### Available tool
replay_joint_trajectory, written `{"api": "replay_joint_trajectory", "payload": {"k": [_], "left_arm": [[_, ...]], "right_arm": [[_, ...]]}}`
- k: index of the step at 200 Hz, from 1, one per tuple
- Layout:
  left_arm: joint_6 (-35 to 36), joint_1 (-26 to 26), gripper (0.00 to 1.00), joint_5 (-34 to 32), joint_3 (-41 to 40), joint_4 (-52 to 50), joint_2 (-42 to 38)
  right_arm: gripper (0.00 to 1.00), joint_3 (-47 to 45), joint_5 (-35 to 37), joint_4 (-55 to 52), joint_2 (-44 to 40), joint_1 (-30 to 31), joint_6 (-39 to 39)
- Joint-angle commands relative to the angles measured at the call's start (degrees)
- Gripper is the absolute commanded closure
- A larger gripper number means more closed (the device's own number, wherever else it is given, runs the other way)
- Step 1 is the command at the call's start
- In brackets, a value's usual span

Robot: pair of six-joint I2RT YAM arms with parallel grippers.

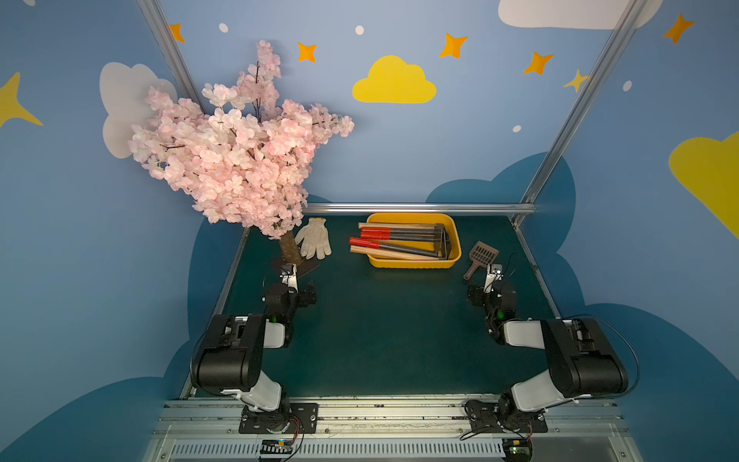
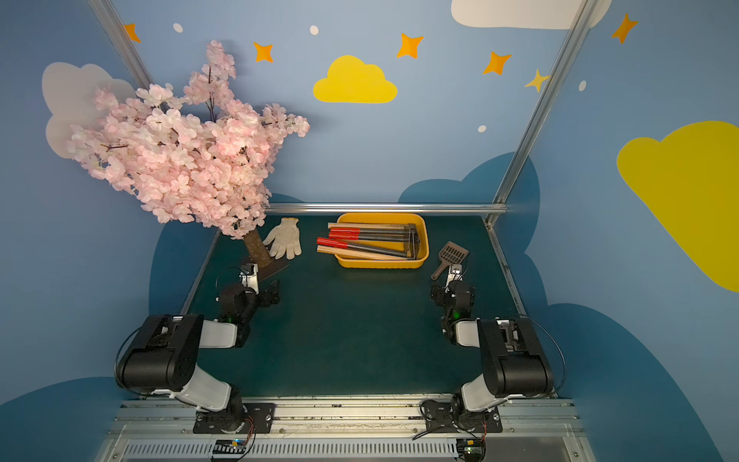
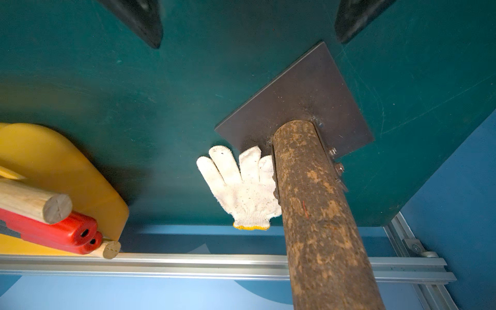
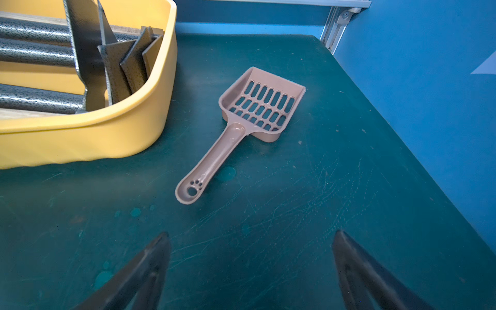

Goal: Put the small hoe into the storage box
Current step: Reset both arms

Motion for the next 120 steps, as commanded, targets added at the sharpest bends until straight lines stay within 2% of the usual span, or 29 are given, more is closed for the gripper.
{"api": "replay_joint_trajectory", "payload": {"k": [1, 77, 95, 103, 120], "left_arm": [[0.35, 0.28, 0.00, 0.64, 0.94, 0.75, 0.09], [0.38, 0.29, 0.00, 0.64, 0.94, 0.72, 0.08], [0.35, 0.30, 0.00, 0.64, 0.82, 0.72, 0.08], [0.58, 0.25, 0.00, 1.44, 0.73, 0.80, 0.05], [1.73, 0.24, 0.00, 4.89, 0.32, 1.61, -0.02]], "right_arm": [[0.07, 0.86, -0.38, 1.29, -0.82, -0.22, 0.10], [0.07, 0.70, -0.35, 1.15, -1.24, 0.01, 0.20], [0.07, 1.69, -4.54, -3.67, -3.09, 0.30, -2.52], [0.07, 2.86, -5.30, -7.60, -3.73, 0.18, -3.17], [0.07, 2.98, -4.57, -6.86, -2.99, 0.01, -2.52]]}}
